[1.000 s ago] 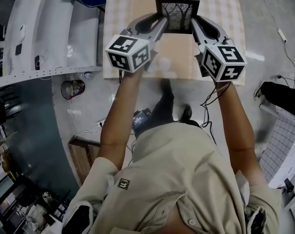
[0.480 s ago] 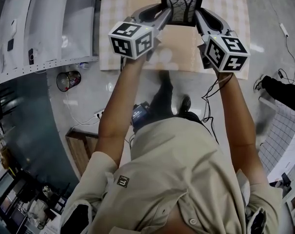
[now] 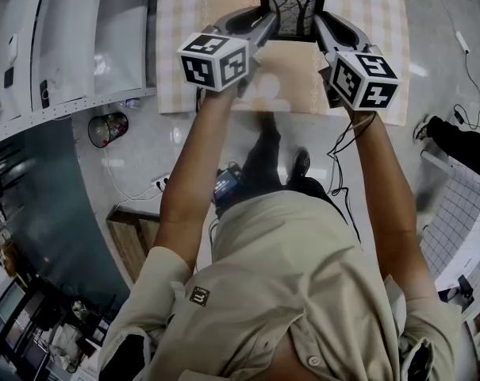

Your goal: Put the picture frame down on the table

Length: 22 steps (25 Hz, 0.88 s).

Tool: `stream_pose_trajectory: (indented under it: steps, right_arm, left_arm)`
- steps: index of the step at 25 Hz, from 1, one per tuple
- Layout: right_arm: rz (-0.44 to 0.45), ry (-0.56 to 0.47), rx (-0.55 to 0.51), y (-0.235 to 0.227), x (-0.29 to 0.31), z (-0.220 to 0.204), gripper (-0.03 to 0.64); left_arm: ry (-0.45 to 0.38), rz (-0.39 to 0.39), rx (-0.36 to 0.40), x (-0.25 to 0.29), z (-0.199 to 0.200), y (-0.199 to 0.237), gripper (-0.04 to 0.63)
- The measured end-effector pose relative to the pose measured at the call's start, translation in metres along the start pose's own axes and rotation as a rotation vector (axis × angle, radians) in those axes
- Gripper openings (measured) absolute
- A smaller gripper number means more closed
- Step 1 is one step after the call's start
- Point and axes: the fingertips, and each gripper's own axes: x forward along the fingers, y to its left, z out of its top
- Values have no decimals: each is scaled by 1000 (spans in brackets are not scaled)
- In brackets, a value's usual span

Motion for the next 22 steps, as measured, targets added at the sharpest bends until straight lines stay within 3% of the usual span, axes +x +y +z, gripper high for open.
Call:
stream_pose_trajectory:
  steps: [22]
  right_arm:
    - [-27,86,53,-24,27,-58,63]
  left_arm:
    - [103,-4,-89,31,-57,24,94]
